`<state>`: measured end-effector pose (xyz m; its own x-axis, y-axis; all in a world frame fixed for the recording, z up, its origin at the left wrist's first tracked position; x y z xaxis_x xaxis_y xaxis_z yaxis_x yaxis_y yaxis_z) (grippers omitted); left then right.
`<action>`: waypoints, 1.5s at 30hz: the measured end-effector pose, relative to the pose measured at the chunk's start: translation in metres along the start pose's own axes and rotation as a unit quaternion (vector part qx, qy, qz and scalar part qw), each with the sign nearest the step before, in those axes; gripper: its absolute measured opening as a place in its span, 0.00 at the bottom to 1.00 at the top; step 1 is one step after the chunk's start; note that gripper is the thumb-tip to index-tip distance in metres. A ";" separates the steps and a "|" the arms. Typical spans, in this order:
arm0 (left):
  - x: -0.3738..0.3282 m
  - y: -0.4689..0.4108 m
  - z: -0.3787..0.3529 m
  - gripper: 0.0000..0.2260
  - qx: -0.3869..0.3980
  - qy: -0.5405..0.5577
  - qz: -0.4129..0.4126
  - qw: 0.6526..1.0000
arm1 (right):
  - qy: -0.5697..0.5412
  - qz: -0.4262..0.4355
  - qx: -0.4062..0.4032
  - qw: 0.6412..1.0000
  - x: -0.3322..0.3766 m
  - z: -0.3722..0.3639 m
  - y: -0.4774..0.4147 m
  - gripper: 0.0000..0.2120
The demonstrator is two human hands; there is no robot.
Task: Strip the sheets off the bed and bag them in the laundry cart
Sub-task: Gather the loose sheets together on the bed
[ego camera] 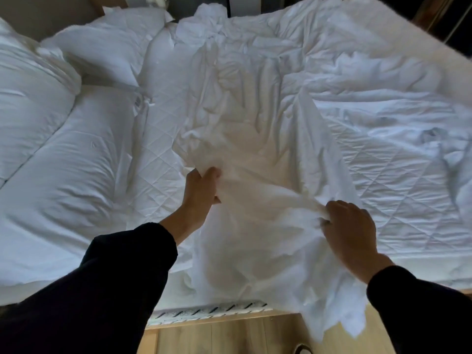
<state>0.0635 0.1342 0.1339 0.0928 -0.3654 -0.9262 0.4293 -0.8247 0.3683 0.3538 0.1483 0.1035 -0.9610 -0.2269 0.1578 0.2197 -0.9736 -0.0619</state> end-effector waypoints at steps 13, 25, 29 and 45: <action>-0.049 0.018 -0.253 0.11 0.151 -0.068 -0.106 0.980 | -0.279 -0.013 -0.019 0.960 -0.090 0.005 -0.012 0.28; 0.005 -0.090 -0.308 0.17 0.137 -0.409 -0.137 0.892 | -0.267 -0.359 -0.102 0.889 -0.258 0.004 -0.093 0.11; 0.050 -0.127 -0.242 0.29 0.068 -0.567 -0.077 0.817 | -0.196 -0.424 0.014 0.884 -0.271 -0.047 -0.084 0.13; 0.110 -0.208 0.030 0.48 -0.220 -0.385 0.241 0.863 | -0.162 0.182 0.215 0.946 0.090 -0.127 -0.161 0.27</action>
<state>-0.0421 0.2523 -0.0420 -0.1964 -0.9387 -0.2835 0.8224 -0.3151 0.4737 0.2110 0.2875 0.0028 -0.7224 -0.4762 0.5014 0.6407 -0.7338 0.2262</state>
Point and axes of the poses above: each hand's wrist, its own y-axis away from the middle knuckle, its own z-axis out of the back of the hand, x = y × z, the point moved 10 cm from there along -y, towards the middle knuckle, and after that the axes turned 5 degrees about z, right-handed, at the moved point
